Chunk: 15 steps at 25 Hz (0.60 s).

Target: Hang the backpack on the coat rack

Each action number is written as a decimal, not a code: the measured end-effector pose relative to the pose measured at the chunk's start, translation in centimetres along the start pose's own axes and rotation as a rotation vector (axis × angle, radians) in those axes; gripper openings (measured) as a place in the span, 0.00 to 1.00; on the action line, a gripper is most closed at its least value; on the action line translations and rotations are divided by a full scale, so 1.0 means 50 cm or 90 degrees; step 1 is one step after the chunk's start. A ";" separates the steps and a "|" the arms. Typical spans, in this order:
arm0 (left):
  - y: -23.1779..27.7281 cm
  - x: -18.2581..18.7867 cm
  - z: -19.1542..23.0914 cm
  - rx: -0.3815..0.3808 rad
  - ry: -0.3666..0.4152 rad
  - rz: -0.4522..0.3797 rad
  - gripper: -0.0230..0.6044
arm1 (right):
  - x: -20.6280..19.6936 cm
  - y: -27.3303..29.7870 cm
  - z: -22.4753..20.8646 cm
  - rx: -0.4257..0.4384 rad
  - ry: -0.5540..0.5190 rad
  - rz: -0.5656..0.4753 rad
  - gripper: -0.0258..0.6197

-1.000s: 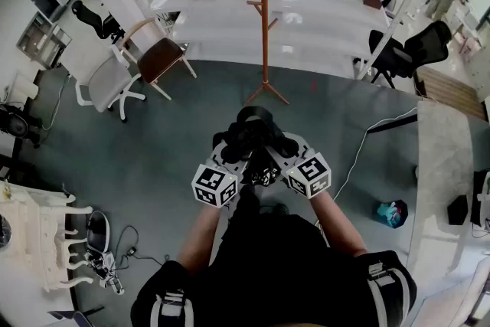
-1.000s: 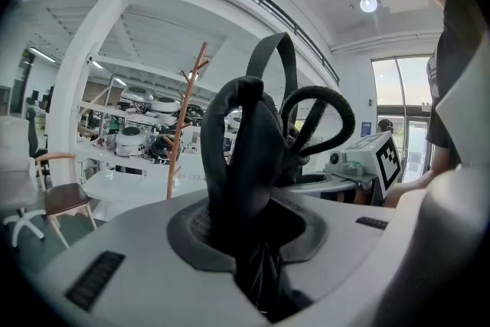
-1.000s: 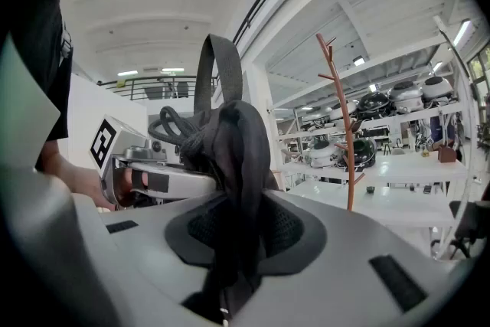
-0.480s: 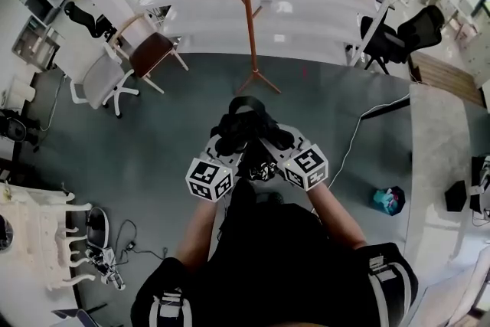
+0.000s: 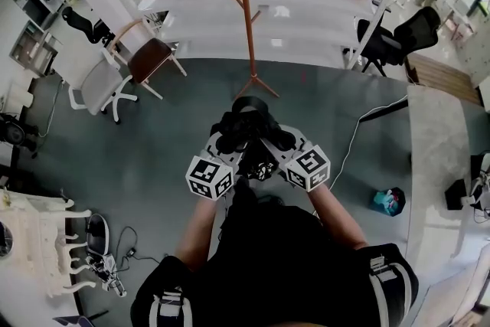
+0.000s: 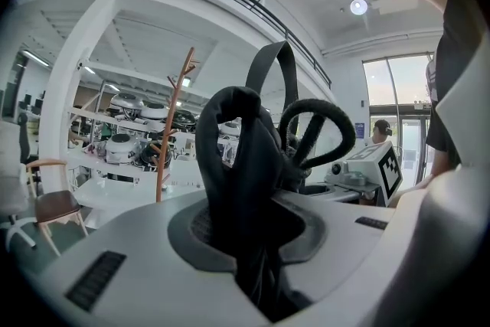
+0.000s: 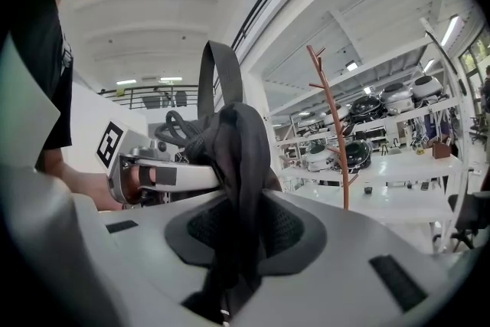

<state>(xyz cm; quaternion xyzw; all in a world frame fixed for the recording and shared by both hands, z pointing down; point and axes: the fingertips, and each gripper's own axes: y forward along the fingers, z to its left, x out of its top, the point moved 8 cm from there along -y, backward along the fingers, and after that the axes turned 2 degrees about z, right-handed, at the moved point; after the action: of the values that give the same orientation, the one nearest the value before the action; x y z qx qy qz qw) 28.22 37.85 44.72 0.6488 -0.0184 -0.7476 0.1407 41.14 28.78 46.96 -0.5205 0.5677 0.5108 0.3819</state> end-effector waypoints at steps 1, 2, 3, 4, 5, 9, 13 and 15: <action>0.000 0.003 0.008 -0.004 0.001 0.000 0.19 | 0.002 0.007 0.001 -0.003 0.003 0.000 0.21; 0.000 0.006 0.017 -0.008 0.001 0.000 0.19 | 0.004 0.015 0.000 -0.006 0.006 0.000 0.21; 0.001 0.008 0.027 -0.012 0.002 0.001 0.19 | 0.006 0.023 -0.001 -0.010 0.012 -0.001 0.21; 0.005 0.011 0.037 -0.017 0.002 0.003 0.19 | 0.007 0.032 -0.004 -0.014 0.019 -0.002 0.21; 0.010 0.013 0.048 -0.022 0.004 0.005 0.19 | 0.007 0.040 -0.008 -0.018 0.028 -0.005 0.21; 0.032 0.021 0.097 -0.044 0.007 0.014 0.18 | 0.011 0.081 -0.026 -0.031 0.049 -0.008 0.22; 0.048 0.028 0.160 -0.061 0.004 0.019 0.18 | 0.021 0.139 -0.044 -0.045 0.054 -0.007 0.22; 0.057 0.033 0.192 -0.070 0.005 0.022 0.18 | 0.025 0.168 -0.052 -0.053 0.056 -0.008 0.22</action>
<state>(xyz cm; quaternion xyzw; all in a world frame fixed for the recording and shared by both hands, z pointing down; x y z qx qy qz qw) 19.18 33.26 45.26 0.6425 0.0119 -0.7426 0.1887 32.92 25.45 47.75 -0.5614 0.5589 0.5084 0.3376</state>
